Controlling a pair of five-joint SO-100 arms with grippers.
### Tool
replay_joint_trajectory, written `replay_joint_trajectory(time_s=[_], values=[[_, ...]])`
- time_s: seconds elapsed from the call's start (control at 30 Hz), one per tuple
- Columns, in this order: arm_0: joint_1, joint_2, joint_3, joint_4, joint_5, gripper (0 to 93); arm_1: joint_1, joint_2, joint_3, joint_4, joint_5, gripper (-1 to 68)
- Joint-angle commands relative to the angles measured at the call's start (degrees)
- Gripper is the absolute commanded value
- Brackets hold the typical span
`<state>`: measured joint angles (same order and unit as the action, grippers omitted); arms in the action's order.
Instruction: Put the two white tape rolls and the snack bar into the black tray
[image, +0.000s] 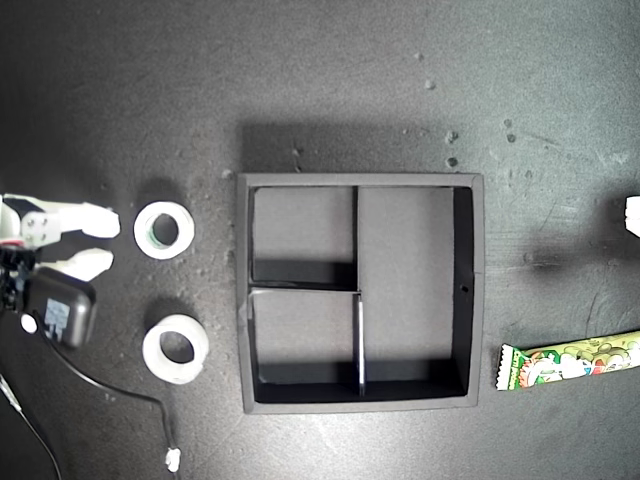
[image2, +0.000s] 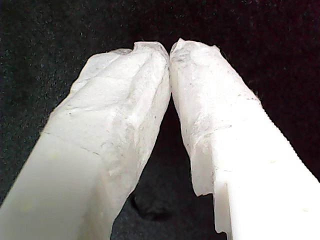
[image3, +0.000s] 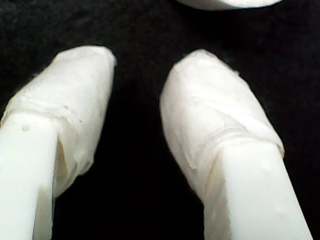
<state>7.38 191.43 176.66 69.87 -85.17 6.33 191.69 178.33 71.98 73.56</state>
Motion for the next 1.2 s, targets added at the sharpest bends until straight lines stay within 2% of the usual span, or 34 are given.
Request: replay_joint_trajectory(time_s=[0.0,0.27,0.37,0.47,0.67,0.83,0.93,1.03,1.17], values=[[0.4,2.5,3.2,-0.3,-0.8,7.7,0.6,0.4,0.6,0.3,0.3,-0.1],[0.4,2.5,3.2,-0.3,-0.7,7.1,0.6,0.4,0.6,0.3,0.3,-0.1],[-1.4,2.5,3.0,-2.7,2.0,5.6,0.3,0.4,0.6,0.2,0.4,-0.1],[-0.7,2.5,-1.2,-9.7,9.2,5.7,-0.3,0.4,0.6,-0.7,0.2,-0.1],[-0.9,2.5,-14.5,-26.2,28.7,6.4,-2.4,0.4,0.6,-3.3,0.4,-0.2],[2.9,-3.2,-22.6,-29.4,37.4,7.3,-3.4,0.4,0.6,-13.1,-1.5,-0.3],[5.2,-16.4,-28.5,-29.3,38.0,7.4,-2.0,0.4,0.6,-21.8,-4.4,-0.3],[5.7,-32.7,-36.3,-26.2,36.0,7.3,2.0,0.4,0.6,-20.3,11.9,-0.3],[5.8,-53.9,-48.9,-18.4,34.0,9.2,2.5,0.4,0.6,-17.9,28.7,-0.3]])
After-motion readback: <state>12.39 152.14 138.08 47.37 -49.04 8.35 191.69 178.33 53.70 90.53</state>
